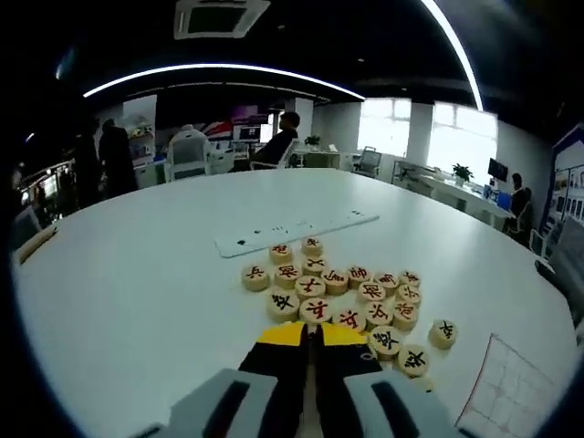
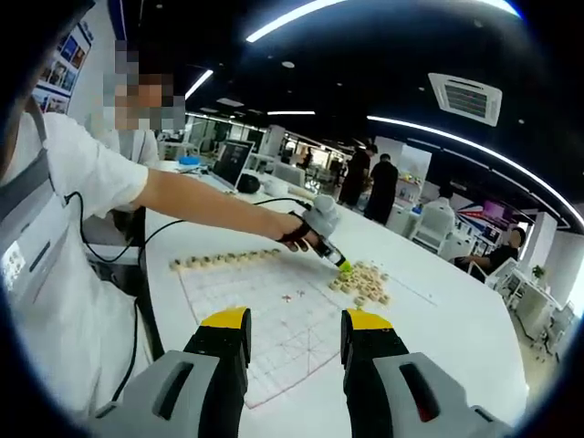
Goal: Pick up the chess pieces one by one and place each piece onto its starting position on the chessboard, setting the pieces on their correct points until all the chess pieces are arranged in the starting layout
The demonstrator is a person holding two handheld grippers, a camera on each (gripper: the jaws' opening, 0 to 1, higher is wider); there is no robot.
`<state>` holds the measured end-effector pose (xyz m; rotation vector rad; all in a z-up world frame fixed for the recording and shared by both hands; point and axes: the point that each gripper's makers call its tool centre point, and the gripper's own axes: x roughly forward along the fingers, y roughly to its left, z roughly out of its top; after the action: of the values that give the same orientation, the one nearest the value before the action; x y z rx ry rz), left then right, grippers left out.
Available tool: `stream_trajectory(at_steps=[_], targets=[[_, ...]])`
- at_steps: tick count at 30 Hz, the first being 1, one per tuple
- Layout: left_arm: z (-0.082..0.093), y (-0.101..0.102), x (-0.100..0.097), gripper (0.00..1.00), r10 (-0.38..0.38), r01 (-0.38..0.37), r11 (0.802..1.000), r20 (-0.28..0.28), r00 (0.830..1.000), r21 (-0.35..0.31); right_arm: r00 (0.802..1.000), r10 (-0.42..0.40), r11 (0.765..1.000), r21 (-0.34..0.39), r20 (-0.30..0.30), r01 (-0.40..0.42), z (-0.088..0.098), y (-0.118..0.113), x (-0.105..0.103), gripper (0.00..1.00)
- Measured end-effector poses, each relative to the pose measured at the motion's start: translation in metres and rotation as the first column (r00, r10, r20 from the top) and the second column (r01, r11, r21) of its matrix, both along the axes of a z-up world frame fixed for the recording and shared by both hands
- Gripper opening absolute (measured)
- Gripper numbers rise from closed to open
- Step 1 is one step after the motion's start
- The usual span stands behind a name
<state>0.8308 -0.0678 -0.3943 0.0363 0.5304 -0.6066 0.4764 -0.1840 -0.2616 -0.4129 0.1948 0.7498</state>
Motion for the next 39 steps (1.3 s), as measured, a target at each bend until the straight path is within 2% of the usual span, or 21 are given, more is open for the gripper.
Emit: stream_trajectory(at_steps=[4,6,8,12,16,21,24,26,28,32,39], targets=[[0.001,0.003,-0.003,0.04,-0.035,0.035,0.999,0.026,0.999,0.023,1.000,0.003,1.000,-0.002,0.002,-0.003,0.001,0.001,-0.001,0.40],[0.002,0.007,-0.002,0.09,-0.056,0.053,0.997,0.046,0.997,0.062,1.000,0.001,1.000,-0.002,0.002,-0.001,0.001,0.000,0.000,0.40],[0.003,0.009,-0.004,0.16,-0.077,0.074,0.995,0.044,0.996,0.067,1.000,-0.002,1.000,0.000,0.002,0.002,0.001,0.000,0.000,0.40],[0.003,0.020,-0.008,0.20,-0.103,0.098,0.991,0.041,0.994,0.095,1.000,0.000,1.000,0.000,0.003,0.000,0.001,0.001,0.000,0.40],[0.003,0.026,-0.011,0.20,-0.116,0.112,0.988,0.038,0.993,0.104,1.000,0.004,1.000,-0.002,0.003,-0.004,0.001,0.002,0.000,0.40],[0.001,0.023,-0.021,0.24,-0.168,0.165,0.982,0.035,0.985,0.091,1.000,-0.001,1.000,-0.001,0.002,0.001,0.000,0.000,0.001,0.40],[-0.002,0.016,-0.026,0.32,-0.206,0.204,0.976,0.018,0.978,0.076,1.000,-0.003,1.000,0.000,-0.001,0.003,0.000,0.000,0.002,0.40],[-0.006,0.013,-0.022,0.28,-0.205,0.202,0.975,0.022,0.979,0.094,1.000,0.001,1.000,-0.003,-0.003,-0.001,-0.001,0.002,0.002,0.40],[-0.009,0.012,-0.019,0.19,-0.192,0.188,0.976,0.024,0.981,0.106,1.000,0.005,1.000,-0.006,-0.004,-0.005,-0.001,0.003,0.001,0.40],[-0.007,0.013,-0.019,0.19,-0.191,0.188,0.977,0.029,0.981,0.102,1.000,-0.001,1.000,-0.004,-0.005,0.001,-0.002,0.000,0.002,0.40],[0.011,0.028,-0.039,0.19,-0.228,0.219,0.965,0.055,0.972,0.143,1.000,-0.002,1.000,-0.002,-0.002,0.002,-0.001,-0.001,0.002,0.40]])
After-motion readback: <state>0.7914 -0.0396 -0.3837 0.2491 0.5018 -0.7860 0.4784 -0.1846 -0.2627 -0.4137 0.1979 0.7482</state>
